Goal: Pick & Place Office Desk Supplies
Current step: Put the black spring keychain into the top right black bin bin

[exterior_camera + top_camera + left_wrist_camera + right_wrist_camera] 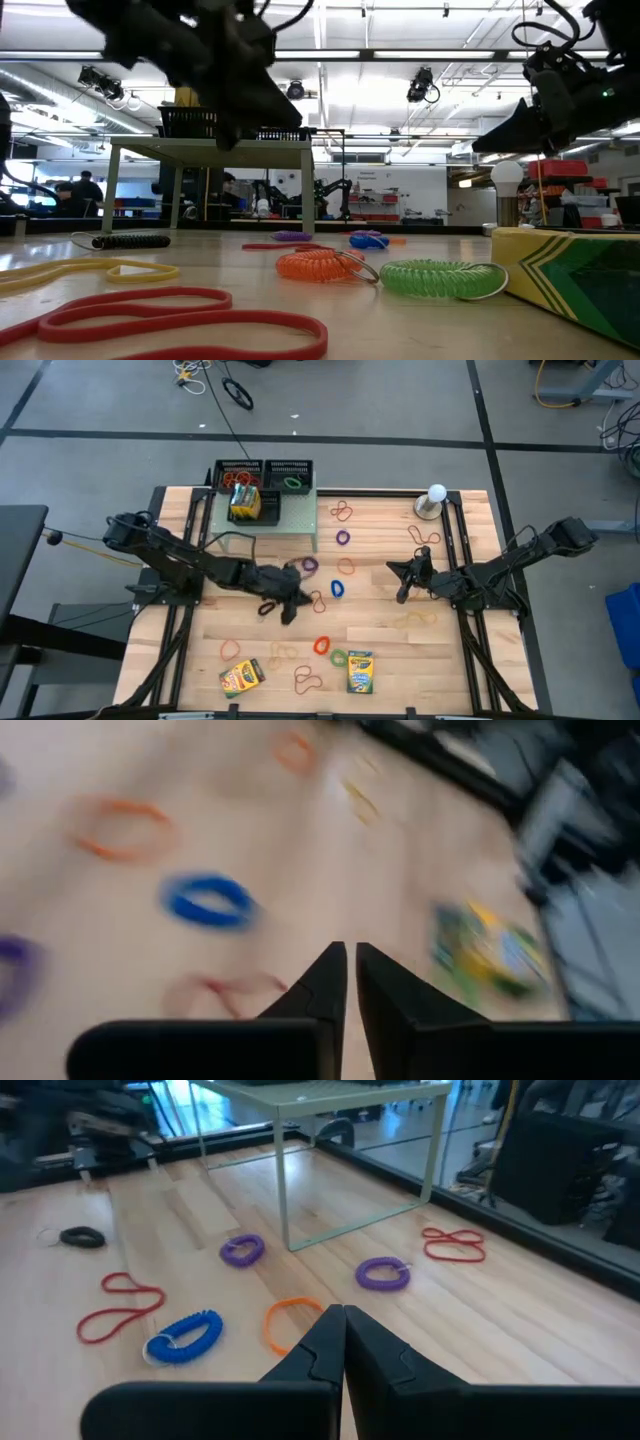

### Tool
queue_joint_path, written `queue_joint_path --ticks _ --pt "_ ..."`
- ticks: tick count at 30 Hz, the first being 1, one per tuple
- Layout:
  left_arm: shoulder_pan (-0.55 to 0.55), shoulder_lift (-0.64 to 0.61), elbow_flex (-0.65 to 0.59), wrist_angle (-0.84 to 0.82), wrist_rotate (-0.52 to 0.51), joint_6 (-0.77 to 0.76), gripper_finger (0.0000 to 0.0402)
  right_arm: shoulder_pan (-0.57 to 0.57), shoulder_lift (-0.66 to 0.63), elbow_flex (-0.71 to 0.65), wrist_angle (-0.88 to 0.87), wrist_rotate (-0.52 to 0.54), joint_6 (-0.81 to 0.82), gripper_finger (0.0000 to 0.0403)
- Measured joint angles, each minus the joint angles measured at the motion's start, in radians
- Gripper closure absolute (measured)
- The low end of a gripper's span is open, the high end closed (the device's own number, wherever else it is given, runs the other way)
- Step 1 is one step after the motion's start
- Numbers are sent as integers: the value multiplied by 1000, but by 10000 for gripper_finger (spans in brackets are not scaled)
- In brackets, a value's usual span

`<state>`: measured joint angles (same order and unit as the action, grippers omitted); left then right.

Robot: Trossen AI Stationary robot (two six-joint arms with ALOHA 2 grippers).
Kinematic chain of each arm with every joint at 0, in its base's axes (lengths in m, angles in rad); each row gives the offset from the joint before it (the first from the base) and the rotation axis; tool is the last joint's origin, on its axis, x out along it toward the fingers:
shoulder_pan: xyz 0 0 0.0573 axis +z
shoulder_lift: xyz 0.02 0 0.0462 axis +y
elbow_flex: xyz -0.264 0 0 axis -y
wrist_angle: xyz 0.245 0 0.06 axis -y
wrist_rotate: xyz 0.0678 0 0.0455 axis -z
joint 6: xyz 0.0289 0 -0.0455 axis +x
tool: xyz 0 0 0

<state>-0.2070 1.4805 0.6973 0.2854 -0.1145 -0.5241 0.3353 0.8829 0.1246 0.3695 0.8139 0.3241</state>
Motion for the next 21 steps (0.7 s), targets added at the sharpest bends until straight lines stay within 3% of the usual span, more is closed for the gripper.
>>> queue_joint_path --ticks 2,7,12,14,21 --pt "-26 -23 45 -150 32 -30 383 -14 0 0 1 -26 8 392" --pt "-93 -50 210 -670 -31 -146 390 -26 0 0 -2 -60 30 392" --pt "-140 -48 296 -1021 -38 -317 348 -26 0 0 -5 -60 4 392" --pt "-151 -47 280 -1074 -31 -382 325 -35 0 0 -3 -60 -22 392" --pt "-130 -46 106 -972 -56 -442 267 -108 0 0 -1 -90 -45 392"
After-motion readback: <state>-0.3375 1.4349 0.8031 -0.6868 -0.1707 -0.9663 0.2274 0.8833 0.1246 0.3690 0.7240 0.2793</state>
